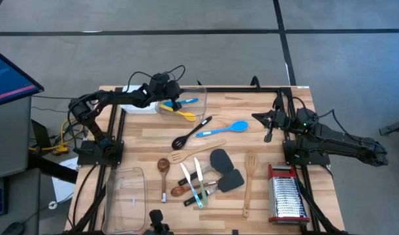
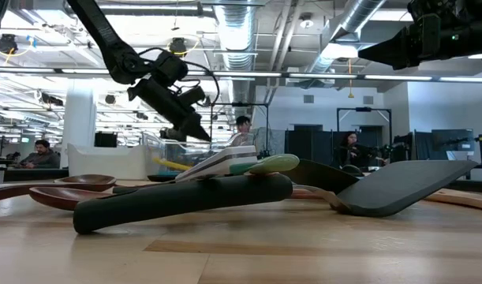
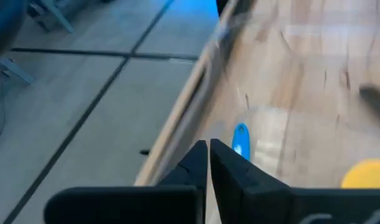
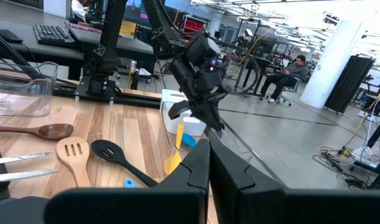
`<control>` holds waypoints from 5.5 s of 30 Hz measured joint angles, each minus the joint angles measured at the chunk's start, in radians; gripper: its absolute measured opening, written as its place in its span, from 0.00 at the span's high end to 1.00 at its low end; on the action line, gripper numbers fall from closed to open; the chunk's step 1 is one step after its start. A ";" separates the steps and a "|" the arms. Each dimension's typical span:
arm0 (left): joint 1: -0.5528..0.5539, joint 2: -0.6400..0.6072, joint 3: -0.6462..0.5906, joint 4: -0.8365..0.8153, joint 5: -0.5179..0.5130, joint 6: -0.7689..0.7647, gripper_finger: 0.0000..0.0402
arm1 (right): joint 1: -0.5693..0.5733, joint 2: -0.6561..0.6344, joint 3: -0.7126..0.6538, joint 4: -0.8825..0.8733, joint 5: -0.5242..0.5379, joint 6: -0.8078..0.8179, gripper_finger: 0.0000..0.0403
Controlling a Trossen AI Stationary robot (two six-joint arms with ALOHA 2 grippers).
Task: Pick & Place Kitchen Items
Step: Adjust the top transparent bin, then put the green table knife into the white bin
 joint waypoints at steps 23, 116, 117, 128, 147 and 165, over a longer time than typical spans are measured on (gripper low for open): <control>-0.437 -0.287 -0.042 -0.266 -0.285 -0.269 1.00 | -0.034 0.000 0.000 -0.008 0.004 -0.016 1.00; -0.451 0.207 -0.155 0.407 -0.442 -0.590 1.00 | -0.079 0.000 0.000 -0.027 0.003 -0.016 1.00; -0.456 0.207 -0.158 0.399 -0.442 -0.592 1.00 | -0.079 0.000 0.000 -0.027 0.003 -0.016 1.00; -0.472 0.207 -0.216 0.390 -0.443 -0.698 1.00 | -0.079 0.000 0.000 -0.027 0.003 -0.016 1.00; -0.545 -0.006 -0.215 0.319 -0.447 -0.662 1.00 | -0.079 0.000 0.000 -0.027 0.003 -0.016 1.00; -0.671 -0.285 -0.215 0.187 -0.446 -0.578 1.00 | -0.079 0.000 0.000 -0.027 0.003 -0.016 1.00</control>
